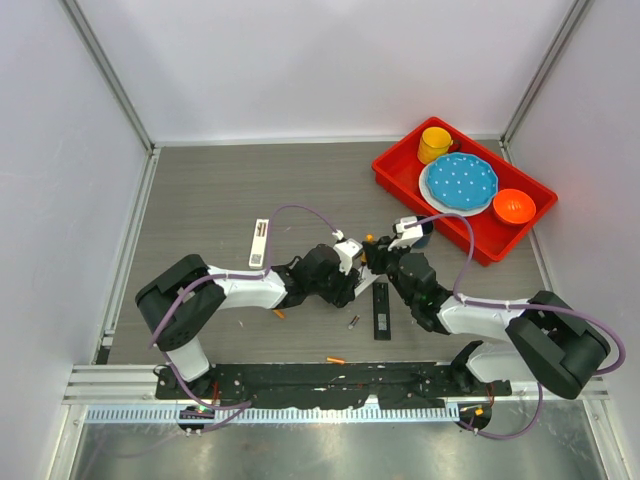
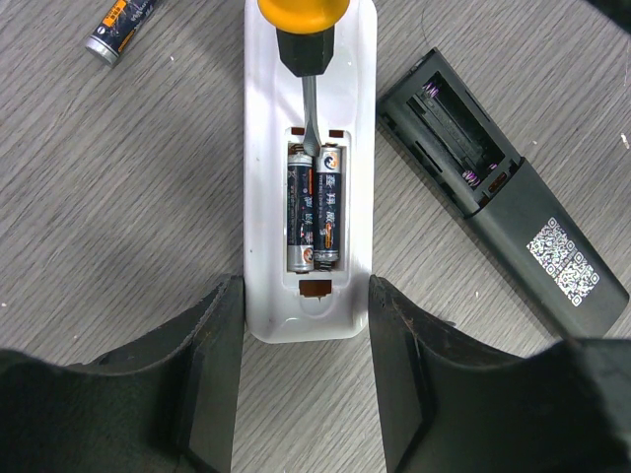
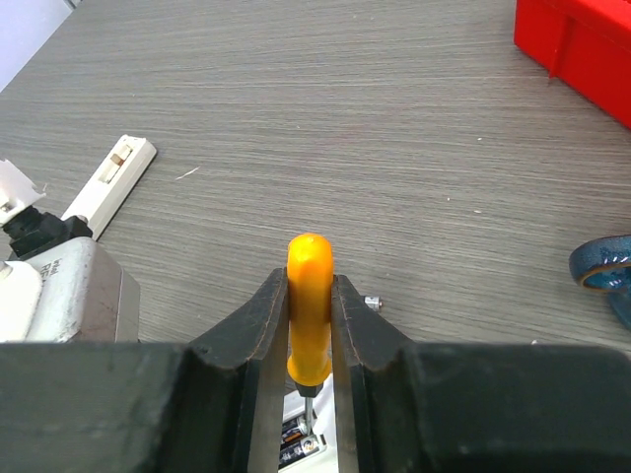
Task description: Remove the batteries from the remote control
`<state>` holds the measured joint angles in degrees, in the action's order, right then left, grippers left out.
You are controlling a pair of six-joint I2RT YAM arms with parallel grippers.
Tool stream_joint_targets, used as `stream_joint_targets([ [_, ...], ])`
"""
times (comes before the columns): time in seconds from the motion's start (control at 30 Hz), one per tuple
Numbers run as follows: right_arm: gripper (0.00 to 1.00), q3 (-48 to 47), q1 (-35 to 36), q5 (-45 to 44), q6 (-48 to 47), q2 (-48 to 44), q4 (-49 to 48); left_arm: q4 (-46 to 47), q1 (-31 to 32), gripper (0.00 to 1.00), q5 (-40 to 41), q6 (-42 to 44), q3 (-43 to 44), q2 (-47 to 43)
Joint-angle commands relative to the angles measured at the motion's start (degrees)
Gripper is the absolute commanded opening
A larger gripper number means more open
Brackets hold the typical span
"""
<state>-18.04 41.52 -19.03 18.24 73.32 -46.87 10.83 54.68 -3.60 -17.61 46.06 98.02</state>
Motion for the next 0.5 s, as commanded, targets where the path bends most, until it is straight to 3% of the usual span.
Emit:
stream_joint_targets([
  [0.0,0.01,1.1,0.8,0.7,1.6,0.1,0.2,-6.7,0.3,0.31,-2.2,-0.9,-2.1,5.3],
  [0.27,0.01,1.9,0.7,4.2,5.4,1.5,-3.0,-6.5,0.3,0.22,-2.6,-1.0,-2.1,5.5],
  [0.47,0.01,2.3,-1.4,8.8,11.0,2.3,-5.6,-6.5,0.3,0.08,-2.9,-0.9,-1.9,6.0],
])
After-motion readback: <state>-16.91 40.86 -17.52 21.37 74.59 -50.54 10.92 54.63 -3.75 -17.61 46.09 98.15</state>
